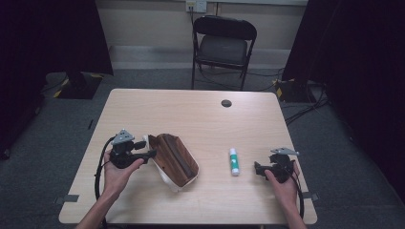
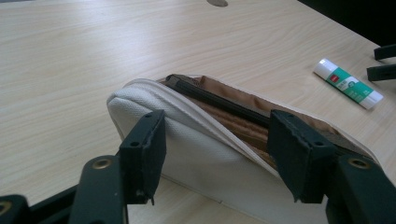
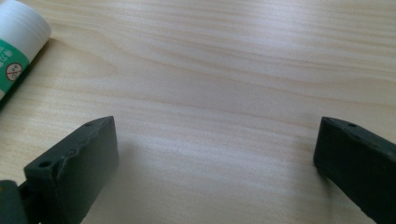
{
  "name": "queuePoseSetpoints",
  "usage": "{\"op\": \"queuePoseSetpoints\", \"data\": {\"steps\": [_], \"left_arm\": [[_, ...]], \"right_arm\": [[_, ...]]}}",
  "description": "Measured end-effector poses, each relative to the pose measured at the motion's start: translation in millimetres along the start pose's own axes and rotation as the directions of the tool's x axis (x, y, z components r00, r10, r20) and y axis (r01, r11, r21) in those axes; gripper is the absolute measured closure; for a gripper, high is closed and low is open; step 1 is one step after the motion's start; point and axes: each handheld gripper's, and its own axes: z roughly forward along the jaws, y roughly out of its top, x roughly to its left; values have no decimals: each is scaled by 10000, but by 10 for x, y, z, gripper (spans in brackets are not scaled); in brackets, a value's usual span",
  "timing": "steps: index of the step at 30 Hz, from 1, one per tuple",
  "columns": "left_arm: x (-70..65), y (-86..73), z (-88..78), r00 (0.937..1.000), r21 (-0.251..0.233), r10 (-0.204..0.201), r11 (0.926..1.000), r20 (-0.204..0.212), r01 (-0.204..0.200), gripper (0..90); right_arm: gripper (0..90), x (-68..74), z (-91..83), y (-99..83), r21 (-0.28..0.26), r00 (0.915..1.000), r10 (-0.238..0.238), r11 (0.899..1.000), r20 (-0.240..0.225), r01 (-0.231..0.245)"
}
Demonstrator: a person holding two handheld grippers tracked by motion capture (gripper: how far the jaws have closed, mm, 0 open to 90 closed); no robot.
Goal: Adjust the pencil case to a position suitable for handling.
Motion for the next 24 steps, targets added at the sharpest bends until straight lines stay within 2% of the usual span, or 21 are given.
{"op": "queuePoseSetpoints", "data": {"steps": [4, 8, 9, 12, 14, 15, 17, 19, 20, 21, 22, 23, 24], "left_arm": [[-37, 23, 30, 9993, 95, 107, 9999, 358, -110, 477], [-34, 60, 59, 9985, 187, 204, 9996, 508, -214, 500], [-1, 66, 88, 9967, 123, 245, 9996, 772, -255, 520], [46, 75, 133, 9923, 47, -77, 10000, 1239, 72, 593], [37, 113, 163, 9909, 127, 227, 9996, 1330, -246, 623], [37, 113, 163, 9909, 127, 227, 9996, 1330, -246, 651], [12, 192, 213, 9872, 50, 624, 9979, 1471, -638, 716], [-20, 244, 252, 9869, 168, 833, 9961, 1384, -864, 760], [-41, 271, 273, 9858, 131, 799, 9965, 1480, -827, 781], [-45, 295, 284, 9843, 108, 857, 9960, 1544, -884, 792], [-55, 306, 297, 9838, 7, 686, 9976, 1655, -696, 799], [-55, 306, 297, 9838, 7, 686, 9976, 1655, -696, 792], [-59, 314, 305, 9865, -15, 589, 9982, 1528, -593, 723]], "right_arm": [[0, 0, 0, 0, 0, 10000, -5, 10000, 9, 5], [0, 1, 0, 0, 8, 10000, 8, 10000, 1, -8], [0, -1, 0, 1, 16, 10000, -45, 10000, -47, 45], [0, 5, 2, 3, 8, 10000, -11, 10000, -31, 11], [0, 6, 3, 3, 5, 10000, -23, 10000, -39, 23], [0, 7, 4, 4, 4, 10000, -30, 10000, -43, 30], [0, 9, 5, 5, 9, 10000, -35, 10000, -33, 35], [0, 9, 4, 4, 9, 10000, -35, 10000, -39, 35], [0, 9, 4, 5, 8, 10000, -35, 10000, -34, 35], [0, 10, 4, 5, 16, 10000, -24, 10000, -25, 24], [0, 9, 4, 4, 19, 10000, -38, 10000, -8, 38], [0, 11, 3, 4, 21, 10000, -45, 10000, -17, 45], [0, 11, 3, 3, 5, 10000, -73, 10000, -40, 73]]}}
